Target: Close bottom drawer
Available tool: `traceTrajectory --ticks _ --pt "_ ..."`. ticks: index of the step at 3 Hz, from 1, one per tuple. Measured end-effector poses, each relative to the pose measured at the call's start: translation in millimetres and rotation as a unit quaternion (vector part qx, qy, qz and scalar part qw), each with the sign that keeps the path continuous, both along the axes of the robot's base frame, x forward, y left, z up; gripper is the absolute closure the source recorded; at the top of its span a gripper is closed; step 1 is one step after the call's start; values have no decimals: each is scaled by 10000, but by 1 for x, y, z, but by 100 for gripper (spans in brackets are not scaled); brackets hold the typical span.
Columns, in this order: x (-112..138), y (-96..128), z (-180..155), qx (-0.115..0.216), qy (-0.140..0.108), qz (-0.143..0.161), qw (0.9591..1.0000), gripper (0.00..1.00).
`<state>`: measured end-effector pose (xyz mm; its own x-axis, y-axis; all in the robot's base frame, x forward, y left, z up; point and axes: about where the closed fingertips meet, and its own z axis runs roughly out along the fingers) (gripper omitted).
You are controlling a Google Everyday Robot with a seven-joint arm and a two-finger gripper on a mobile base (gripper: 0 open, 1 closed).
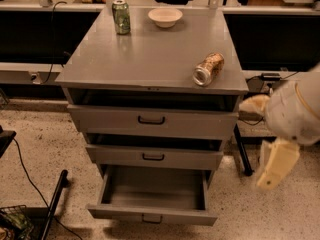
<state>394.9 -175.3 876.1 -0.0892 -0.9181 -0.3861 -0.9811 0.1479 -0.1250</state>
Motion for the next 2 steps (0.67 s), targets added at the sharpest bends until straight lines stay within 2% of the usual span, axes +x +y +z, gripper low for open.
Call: traceTrajectory --ticks 1,2 --pt "-16 -19 -27 113 -42 -320 9994 0" --pt "-14 -18 -31 155 -22 -324 9994 0"
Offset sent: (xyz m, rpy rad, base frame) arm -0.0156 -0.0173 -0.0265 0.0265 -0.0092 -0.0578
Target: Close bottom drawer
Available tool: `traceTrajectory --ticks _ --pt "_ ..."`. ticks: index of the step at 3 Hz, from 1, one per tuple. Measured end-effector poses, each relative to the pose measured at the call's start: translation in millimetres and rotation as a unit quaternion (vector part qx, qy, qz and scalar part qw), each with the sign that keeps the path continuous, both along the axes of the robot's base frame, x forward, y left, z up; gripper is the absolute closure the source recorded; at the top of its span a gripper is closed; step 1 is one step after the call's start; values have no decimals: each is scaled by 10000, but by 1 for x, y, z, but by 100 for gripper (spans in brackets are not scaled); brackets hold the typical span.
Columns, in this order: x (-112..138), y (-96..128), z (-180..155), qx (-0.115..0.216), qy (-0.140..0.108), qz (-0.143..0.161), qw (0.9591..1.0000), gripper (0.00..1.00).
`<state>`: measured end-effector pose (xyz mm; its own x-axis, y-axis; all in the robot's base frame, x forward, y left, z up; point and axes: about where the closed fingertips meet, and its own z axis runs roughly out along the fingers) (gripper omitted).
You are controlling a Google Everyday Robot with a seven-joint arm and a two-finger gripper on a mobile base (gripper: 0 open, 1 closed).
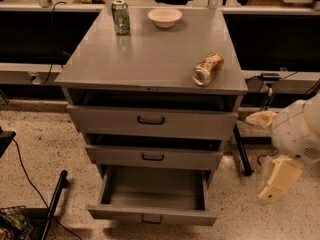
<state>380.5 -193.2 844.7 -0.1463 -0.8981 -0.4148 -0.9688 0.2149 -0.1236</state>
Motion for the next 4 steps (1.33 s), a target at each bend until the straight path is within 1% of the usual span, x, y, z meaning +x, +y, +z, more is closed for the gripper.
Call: traceTrajectory --ticks 1,2,3,4 --pt "14 13 -42 513 167 74 9985 0" --pt "11 39 -111 1380 277 167 9899 0" --pt "23 41 -129 1507 -23 208 9884 0" --pt "23 41 -129 1507 -23 209 9884 0"
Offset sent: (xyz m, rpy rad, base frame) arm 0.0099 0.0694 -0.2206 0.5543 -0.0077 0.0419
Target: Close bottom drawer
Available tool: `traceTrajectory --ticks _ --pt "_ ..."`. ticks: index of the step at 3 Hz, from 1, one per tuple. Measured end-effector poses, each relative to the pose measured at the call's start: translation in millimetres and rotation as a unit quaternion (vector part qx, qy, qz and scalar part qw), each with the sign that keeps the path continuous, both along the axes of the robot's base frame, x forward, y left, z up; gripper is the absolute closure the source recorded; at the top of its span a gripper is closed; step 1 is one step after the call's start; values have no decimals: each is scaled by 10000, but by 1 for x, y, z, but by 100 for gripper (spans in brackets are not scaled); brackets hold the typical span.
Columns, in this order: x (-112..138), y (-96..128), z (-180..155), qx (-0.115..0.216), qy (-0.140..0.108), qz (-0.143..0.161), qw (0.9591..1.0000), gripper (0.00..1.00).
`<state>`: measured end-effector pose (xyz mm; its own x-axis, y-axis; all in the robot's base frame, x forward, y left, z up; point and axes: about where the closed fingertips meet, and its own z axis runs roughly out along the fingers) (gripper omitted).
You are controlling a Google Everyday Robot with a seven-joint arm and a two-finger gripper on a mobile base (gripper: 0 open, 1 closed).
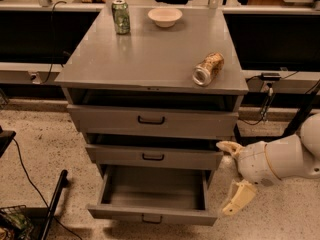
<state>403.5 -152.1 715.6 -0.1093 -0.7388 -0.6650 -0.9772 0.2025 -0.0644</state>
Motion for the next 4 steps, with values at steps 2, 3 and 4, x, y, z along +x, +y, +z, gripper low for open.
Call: traceTrajectory --ticks 2,3,4 --pt "-12 40 -128 726 173 181 9970 0" --pt "-16 47 -163 937 263 177 9951 0" --pt "-16 47 -164 937 266 181 9951 0"
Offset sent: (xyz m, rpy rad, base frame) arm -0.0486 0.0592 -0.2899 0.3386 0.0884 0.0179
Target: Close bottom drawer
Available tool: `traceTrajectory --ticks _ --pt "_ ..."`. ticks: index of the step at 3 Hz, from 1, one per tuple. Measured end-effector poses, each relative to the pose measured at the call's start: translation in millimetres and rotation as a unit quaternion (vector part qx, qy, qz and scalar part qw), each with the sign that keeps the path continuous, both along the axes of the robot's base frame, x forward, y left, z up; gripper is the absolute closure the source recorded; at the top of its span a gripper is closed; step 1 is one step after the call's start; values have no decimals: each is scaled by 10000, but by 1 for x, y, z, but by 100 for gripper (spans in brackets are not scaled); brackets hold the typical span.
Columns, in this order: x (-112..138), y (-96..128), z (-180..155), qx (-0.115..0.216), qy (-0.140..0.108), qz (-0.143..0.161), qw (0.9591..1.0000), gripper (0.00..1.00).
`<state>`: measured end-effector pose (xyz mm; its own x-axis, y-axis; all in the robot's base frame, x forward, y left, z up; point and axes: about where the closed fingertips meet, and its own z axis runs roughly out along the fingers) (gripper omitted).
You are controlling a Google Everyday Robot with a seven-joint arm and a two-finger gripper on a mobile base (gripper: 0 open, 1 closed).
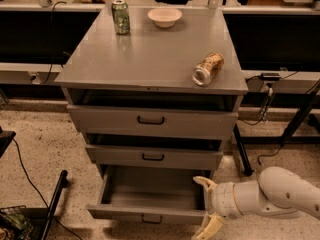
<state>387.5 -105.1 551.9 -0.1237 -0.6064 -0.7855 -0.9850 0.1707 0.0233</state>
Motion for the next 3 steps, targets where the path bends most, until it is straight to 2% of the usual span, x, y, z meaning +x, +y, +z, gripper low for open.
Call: traceTrajectory --ticks 1,2,3 --pt "8 1 -31 -16 -288 -2 9996 0" --pt "15 4 -92 -9 -710 -22 9975 0" --pt "16 6 -152 212 -821 -146 9963 0"
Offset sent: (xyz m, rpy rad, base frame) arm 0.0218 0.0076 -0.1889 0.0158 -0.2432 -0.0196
